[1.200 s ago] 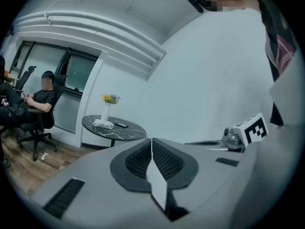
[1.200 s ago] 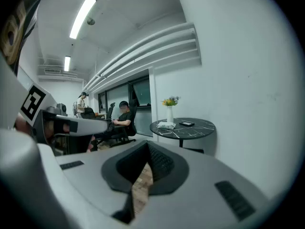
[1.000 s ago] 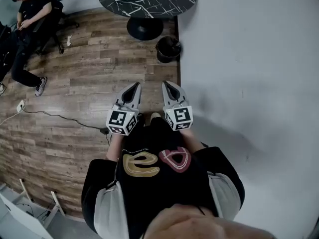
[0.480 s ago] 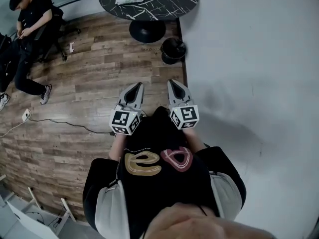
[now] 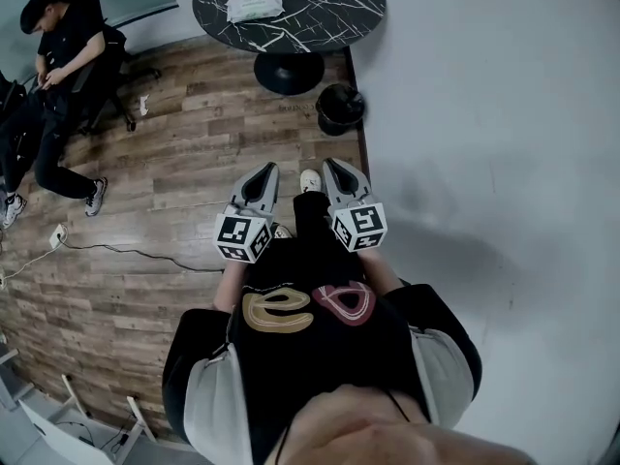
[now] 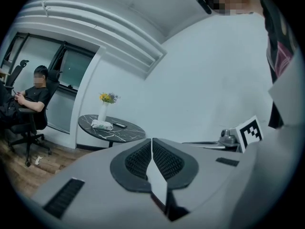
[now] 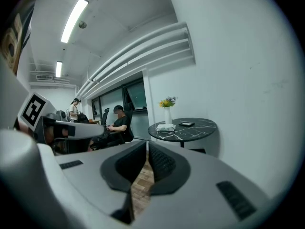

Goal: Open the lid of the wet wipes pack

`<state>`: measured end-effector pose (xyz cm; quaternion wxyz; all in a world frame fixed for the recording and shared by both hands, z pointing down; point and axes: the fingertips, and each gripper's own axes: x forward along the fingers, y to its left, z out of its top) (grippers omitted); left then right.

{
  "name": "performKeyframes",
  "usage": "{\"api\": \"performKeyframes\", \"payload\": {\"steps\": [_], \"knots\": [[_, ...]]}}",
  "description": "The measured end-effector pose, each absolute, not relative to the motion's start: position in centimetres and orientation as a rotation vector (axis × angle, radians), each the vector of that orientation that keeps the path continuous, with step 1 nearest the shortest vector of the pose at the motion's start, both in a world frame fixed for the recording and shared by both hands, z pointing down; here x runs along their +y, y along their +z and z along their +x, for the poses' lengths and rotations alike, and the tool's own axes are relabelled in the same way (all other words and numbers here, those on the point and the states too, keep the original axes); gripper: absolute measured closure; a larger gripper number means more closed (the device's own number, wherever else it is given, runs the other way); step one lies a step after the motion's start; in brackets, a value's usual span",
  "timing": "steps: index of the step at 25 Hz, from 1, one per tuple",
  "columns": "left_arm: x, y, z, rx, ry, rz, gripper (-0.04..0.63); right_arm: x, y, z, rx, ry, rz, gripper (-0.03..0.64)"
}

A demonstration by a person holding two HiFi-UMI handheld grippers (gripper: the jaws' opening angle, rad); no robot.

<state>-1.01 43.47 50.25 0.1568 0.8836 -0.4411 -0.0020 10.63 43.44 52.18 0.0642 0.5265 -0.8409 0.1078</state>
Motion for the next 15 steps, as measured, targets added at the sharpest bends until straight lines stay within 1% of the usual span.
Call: {"api": "performKeyframes", "payload": {"steps": [9, 15], "knots": [[36.3, 49.9, -1.6, -1.373, 0.026, 2.510, 0.574, 35.7, 51.7, 10.9, -2.570, 0.268, 1.497, 0.598], [29.6, 48.5, 0.1, -1.417, -0.014, 2.495, 0.574, 29.2, 51.0, 11.4, -2.594, 0.207, 1.378, 0.598]]}}
